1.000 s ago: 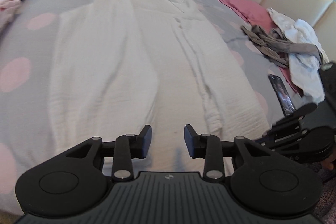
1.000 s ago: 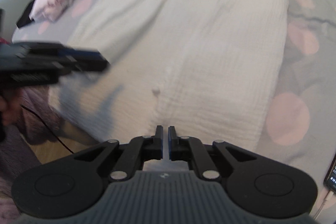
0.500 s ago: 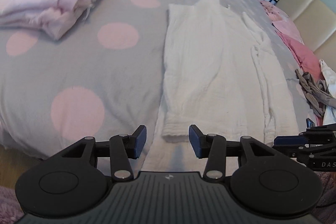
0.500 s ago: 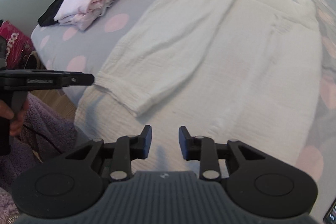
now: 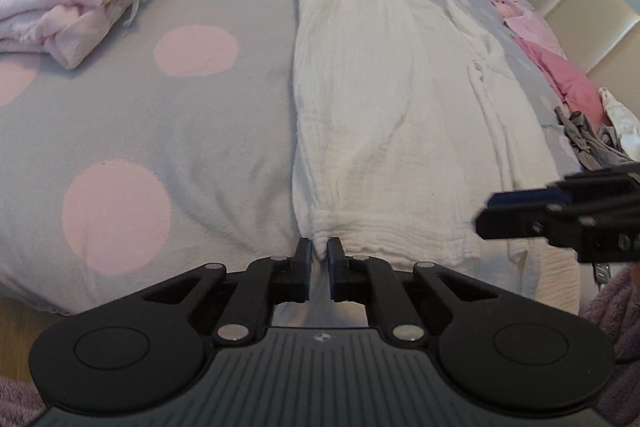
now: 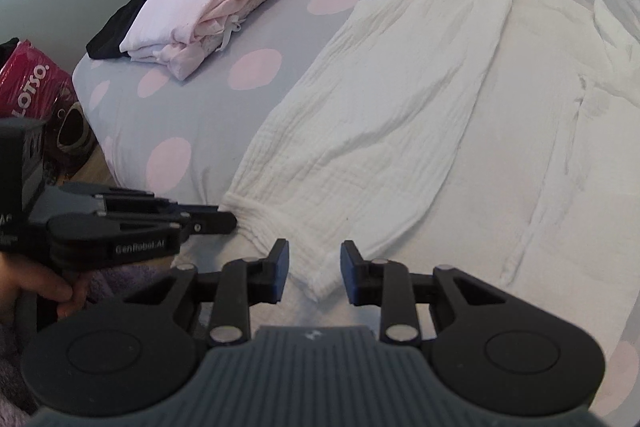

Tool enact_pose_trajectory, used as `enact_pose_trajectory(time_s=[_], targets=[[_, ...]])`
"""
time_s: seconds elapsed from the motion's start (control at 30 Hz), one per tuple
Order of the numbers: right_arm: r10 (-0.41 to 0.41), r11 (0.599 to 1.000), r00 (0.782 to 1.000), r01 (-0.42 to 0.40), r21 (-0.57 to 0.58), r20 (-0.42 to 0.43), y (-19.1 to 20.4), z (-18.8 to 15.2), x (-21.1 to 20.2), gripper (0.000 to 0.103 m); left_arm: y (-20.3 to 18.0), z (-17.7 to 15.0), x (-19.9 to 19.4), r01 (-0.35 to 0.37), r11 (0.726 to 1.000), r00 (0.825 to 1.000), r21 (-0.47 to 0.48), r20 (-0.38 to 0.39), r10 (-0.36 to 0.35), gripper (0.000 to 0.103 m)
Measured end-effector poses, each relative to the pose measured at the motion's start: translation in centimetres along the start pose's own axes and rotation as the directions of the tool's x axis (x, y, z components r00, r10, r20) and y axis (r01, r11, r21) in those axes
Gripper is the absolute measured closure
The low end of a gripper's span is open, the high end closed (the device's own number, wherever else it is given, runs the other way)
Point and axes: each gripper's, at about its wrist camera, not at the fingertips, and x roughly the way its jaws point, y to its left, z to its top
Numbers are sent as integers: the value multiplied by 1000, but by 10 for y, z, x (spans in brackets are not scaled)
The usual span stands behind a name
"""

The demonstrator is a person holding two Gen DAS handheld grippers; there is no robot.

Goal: Fold clothes

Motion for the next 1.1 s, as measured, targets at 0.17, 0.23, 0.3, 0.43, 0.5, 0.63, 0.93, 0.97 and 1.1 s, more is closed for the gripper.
enact_pose_trajectory(time_s=[0.17, 0.23, 0.3, 0.43, 0.5, 0.63, 0.93, 0.97, 1.1], targets=[[46, 998, 999, -46, 41, -1, 10, 18, 8, 71, -24, 2, -10, 48, 995, 998, 92, 29, -51, 98], [50, 998, 999, -50, 33, -6, 17, 23, 12, 71, -31, 3, -10, 69, 991, 997, 114, 27, -72, 98], [41, 999, 999, -41, 25, -17, 22, 26, 17, 71, -36, 3, -9, 85, 987, 996, 133, 22, -89, 98], [23, 998, 999, -21, 51, -48, 19, 28, 28, 71, -47, 4, -6, 119, 978, 992, 171, 11, -123, 98], [22, 998, 998, -18, 63, -62, 18, 28, 32, 71, -52, 4, -4, 135, 973, 990, 186, 3, -138, 98], [-14, 998, 996, 19, 57, -83, 17, 25, 38, 86, -57, 4, -3, 150, 965, 989, 214, -24, -148, 97], [-7, 997, 996, 14, 75, -92, 10, 23, 37, 87, -56, 26, -16, 147, 898, 984, 415, -151, -91, 74], [-5, 997, 996, 12, 76, -92, 11, 23, 37, 87, -56, 30, -17, 138, 878, 985, 458, -158, -73, 74], [1, 997, 996, 6, 82, -91, 10, 23, 36, 87, -56, 49, -18, 86, 777, 991, 623, -131, -5, 73]])
